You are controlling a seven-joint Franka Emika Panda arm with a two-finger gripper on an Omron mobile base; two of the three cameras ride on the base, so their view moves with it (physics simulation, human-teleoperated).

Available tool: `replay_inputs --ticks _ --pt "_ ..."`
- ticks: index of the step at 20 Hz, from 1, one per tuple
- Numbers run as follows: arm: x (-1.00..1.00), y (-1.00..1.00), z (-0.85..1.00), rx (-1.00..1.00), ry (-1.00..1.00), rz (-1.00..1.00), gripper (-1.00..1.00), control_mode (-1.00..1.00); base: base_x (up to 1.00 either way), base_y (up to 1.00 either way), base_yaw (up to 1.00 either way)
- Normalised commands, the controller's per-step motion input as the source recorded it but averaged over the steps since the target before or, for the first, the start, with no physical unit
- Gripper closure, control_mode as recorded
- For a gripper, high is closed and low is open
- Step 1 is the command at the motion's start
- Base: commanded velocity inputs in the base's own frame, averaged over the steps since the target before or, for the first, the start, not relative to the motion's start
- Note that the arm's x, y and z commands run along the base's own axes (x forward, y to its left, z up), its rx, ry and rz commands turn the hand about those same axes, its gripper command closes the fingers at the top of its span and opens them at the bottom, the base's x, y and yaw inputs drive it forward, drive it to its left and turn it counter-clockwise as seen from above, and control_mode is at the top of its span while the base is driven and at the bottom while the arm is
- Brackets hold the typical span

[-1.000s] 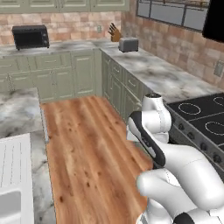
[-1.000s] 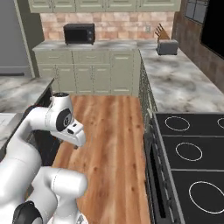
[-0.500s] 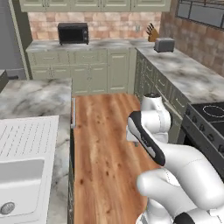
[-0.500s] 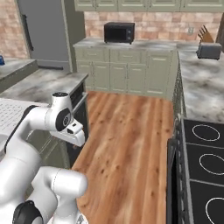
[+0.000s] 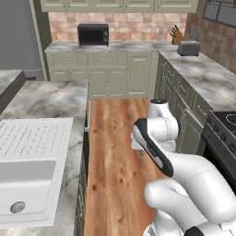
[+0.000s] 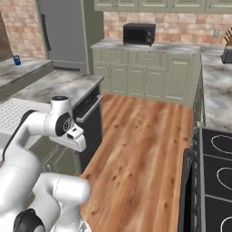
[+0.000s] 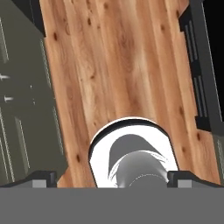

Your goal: Four empty soda cans are scattered around the kitchen. Gather all the cans and cluster them next to the stove for recycling.

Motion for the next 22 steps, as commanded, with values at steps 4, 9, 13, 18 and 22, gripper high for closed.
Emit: replay_inputs --ticks 4,9,13,18,22 --pt "0.00 0.00 0.00 0.00 0.00 0.00 -1.00 1.00 0.61 -0.20 -0.05" --pt "0.00 0.00 0.00 0.00 0.00 0.00 -1.00 1.00 0.72 -0.13 -0.11" --pt "0.00 0.00 0.00 0.00 0.00 0.00 -1.00 1.00 0.81 0.00 -0.07" --pt "0.00 0.00 0.00 0.00 0.00 0.00 -1.00 1.00 0.93 -0.04 -0.01" --pt "0.00 0.00 0.00 0.00 0.00 0.00 -1.00 1.00 0.98 -0.11 0.00"
